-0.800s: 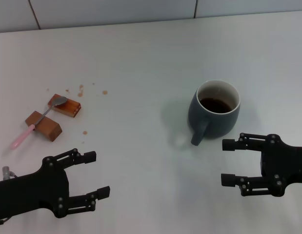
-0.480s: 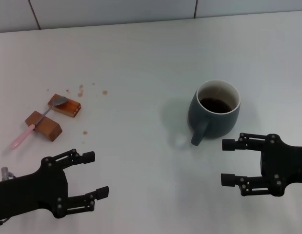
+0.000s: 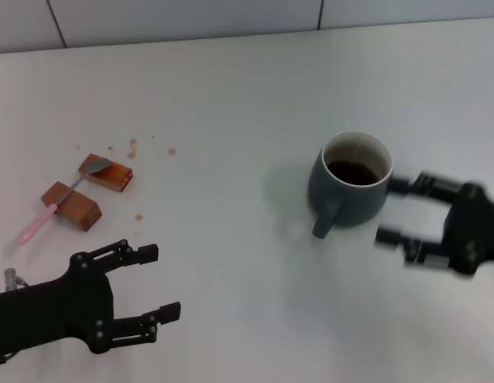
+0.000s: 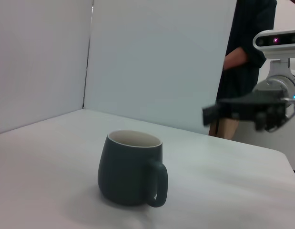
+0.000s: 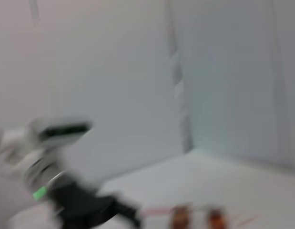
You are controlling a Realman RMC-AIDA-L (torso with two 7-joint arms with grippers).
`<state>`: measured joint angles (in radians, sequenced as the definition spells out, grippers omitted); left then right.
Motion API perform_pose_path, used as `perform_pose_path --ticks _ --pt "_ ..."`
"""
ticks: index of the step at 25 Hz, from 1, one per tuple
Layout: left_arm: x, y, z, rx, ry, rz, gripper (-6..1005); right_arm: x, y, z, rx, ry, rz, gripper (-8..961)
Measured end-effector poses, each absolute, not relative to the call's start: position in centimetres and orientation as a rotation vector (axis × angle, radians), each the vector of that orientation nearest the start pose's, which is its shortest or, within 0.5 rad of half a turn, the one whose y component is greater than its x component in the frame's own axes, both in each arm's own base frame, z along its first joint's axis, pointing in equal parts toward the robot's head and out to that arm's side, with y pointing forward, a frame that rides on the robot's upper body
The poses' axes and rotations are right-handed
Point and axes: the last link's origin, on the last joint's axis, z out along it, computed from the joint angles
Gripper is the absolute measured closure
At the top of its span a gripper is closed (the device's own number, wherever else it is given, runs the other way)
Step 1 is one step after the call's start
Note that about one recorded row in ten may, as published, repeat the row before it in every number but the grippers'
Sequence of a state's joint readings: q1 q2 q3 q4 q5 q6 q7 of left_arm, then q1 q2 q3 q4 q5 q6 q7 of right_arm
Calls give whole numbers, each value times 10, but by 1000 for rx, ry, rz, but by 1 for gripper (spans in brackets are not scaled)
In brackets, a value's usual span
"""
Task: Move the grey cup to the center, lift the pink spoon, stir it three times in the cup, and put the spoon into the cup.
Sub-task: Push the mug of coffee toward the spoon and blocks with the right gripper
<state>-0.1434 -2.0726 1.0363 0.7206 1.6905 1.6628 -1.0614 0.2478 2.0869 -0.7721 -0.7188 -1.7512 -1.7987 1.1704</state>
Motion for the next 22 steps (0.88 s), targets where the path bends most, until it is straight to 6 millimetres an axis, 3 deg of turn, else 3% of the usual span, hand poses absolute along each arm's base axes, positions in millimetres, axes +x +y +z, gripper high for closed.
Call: perform_pose_path --ticks 5,9,13,17,18,22 --pt "-304 220 -15 -2754 -419 -813 163 311 246 34 -2179 433 1146 161" --pt "-304 219 -15 -2755 -420 -815 164 339 236 34 -1737 403 1074 161" --pt "-304 219 -15 -2755 -421 -816 166 347 231 27 -1611 363 952 246" --pt "-304 219 -15 -2756 -419 -816 168 346 234 1 -1572 287 730 332" --pt "-304 219 -15 -2756 -419 -816 168 346 234 1 -1572 287 730 380" --pt "-303 219 -15 -2760 -416 -821 170 339 250 -29 -1635 272 558 572"
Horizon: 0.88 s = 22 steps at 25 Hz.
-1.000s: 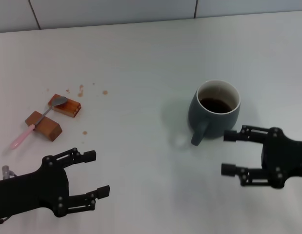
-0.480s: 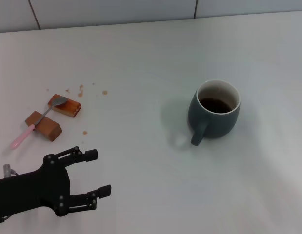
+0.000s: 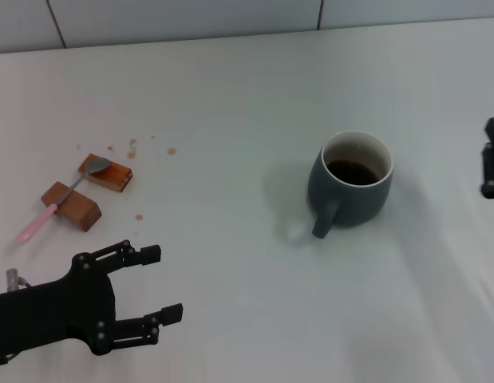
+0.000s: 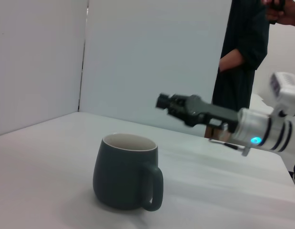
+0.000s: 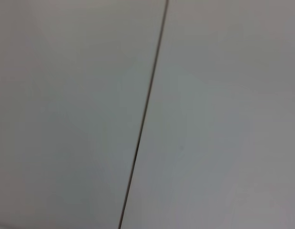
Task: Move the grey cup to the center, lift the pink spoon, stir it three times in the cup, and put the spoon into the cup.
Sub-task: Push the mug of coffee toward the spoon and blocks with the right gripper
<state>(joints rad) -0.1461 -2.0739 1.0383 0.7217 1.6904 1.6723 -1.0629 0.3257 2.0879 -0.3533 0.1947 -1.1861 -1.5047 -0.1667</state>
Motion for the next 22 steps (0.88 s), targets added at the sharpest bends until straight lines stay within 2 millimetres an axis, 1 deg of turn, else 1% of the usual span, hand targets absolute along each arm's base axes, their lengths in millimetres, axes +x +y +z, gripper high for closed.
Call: perform_pose_path --ticks 1,2,3,5,7,10,12,19,22 --pt "-303 219 -15 -2760 -416 -821 170 339 250 -29 -1635 272 558 616" --pt "-303 219 -15 -2761 -416 -822 170 334 258 -39 -1660 275 521 659" --pt "-303 219 -15 -2760 -416 -822 171 334 258 -39 -1660 275 521 703" --pt "-303 219 -15 -2761 -416 -822 172 329 267 -50 -1707 290 502 790" --pt "-303 219 -15 -2761 -415 -822 172 327 269 -52 -1718 294 500 837" --pt "-303 219 -15 -2761 -415 -822 174 321 276 -66 -1794 308 483 908" --pt "-303 219 -15 -2761 -415 -823 174 320 277 -69 -1810 313 480 955" --pt "-303 219 -14 -2763 -412 -826 177 312 275 -80 -1861 323 498 956" --pt "-302 219 -14 -2764 -411 -826 178 304 275 -87 -1890 328 524 955"
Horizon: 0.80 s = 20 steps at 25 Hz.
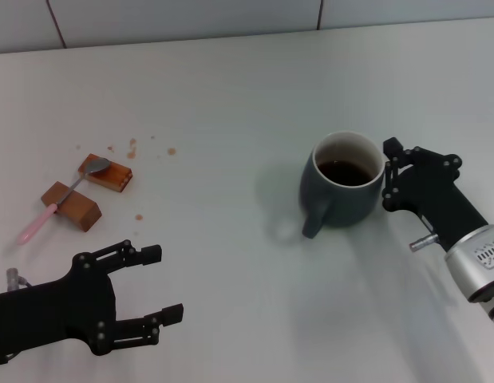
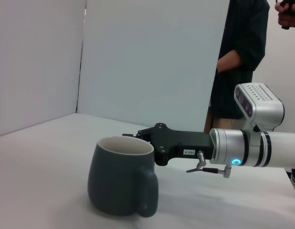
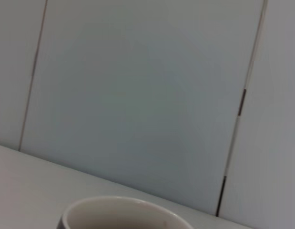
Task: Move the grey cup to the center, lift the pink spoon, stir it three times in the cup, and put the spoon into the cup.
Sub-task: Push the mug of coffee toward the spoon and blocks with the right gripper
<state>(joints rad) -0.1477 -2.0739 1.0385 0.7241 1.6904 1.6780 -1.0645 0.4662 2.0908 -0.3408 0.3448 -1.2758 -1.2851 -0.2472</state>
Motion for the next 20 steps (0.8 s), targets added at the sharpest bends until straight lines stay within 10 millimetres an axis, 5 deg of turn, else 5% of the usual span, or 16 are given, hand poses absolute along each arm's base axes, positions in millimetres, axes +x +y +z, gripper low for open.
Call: perform_pose_path --ticks 20 --pt "-300 219 -13 -2763 -404 -846 186 257 297 -121 -2051 341 593 922"
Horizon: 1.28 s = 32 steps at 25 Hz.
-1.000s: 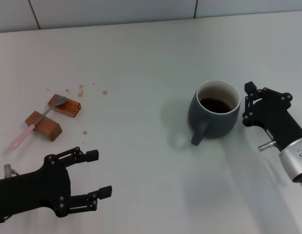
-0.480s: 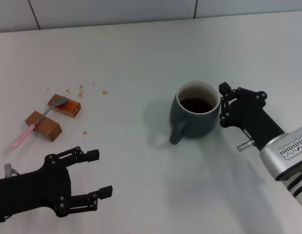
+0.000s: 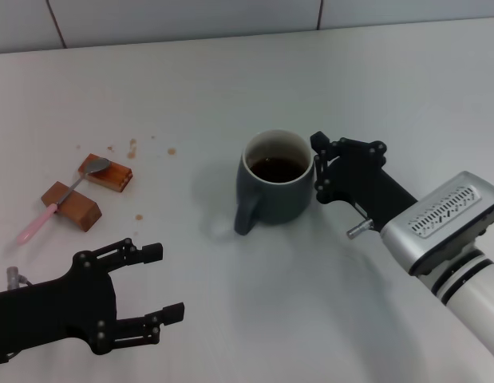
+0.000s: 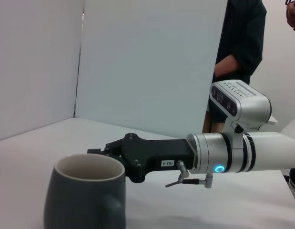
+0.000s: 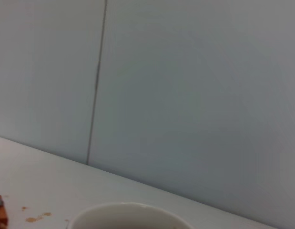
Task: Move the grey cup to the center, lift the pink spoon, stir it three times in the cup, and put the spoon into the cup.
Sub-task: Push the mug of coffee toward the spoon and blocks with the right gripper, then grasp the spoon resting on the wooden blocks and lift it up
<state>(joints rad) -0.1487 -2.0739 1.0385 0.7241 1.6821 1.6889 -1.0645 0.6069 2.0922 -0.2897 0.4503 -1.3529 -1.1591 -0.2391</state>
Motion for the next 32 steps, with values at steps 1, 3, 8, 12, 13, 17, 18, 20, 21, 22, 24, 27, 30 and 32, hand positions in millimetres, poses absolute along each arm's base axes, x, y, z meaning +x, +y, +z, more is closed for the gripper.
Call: perform_pose_path --ticks 1,3,8,12,13,17,18,20,21,22,24,27,30,32 --pt "-300 219 -13 -2763 -404 -846 187 257 297 -121 -2051 341 593 921" --pt "-300 219 -13 -2763 -405 -846 187 249 299 -126 -2084 334 601 917" --pt "-300 219 -13 -2762 -404 -846 189 242 302 -131 -2103 343 605 908" --pt "-300 219 -13 -2762 -404 -846 191 241 300 -131 -2090 352 622 900" --pt "-300 219 -13 -2762 -404 -846 191 242 298 -128 -2068 358 637 898" --pt "-300 219 -13 -2762 -403 -846 193 249 292 -118 -2003 363 671 891" --pt "-300 219 -13 -2761 -401 -845 193 257 285 -103 -1909 363 711 889" --pt "-301 219 -13 -2761 -401 -844 194 261 281 -96 -1861 360 727 885" --pt "-301 219 -13 -2761 -401 -844 194 266 274 -86 -1795 349 755 884" --pt "-301 219 -13 -2761 -400 -843 195 269 268 -77 -1751 332 782 882" --pt "-301 218 -13 -2760 -400 -843 196 277 250 -54 -1686 277 897 878" --pt "-301 218 -13 -2760 -398 -842 197 287 240 -36 -1766 270 1051 872" --pt "-301 219 -13 -2761 -395 -842 198 296 241 -23 -1965 396 1207 867" --pt "-301 219 -13 -2761 -393 -841 199 297 243 -18 -2212 521 1245 863"
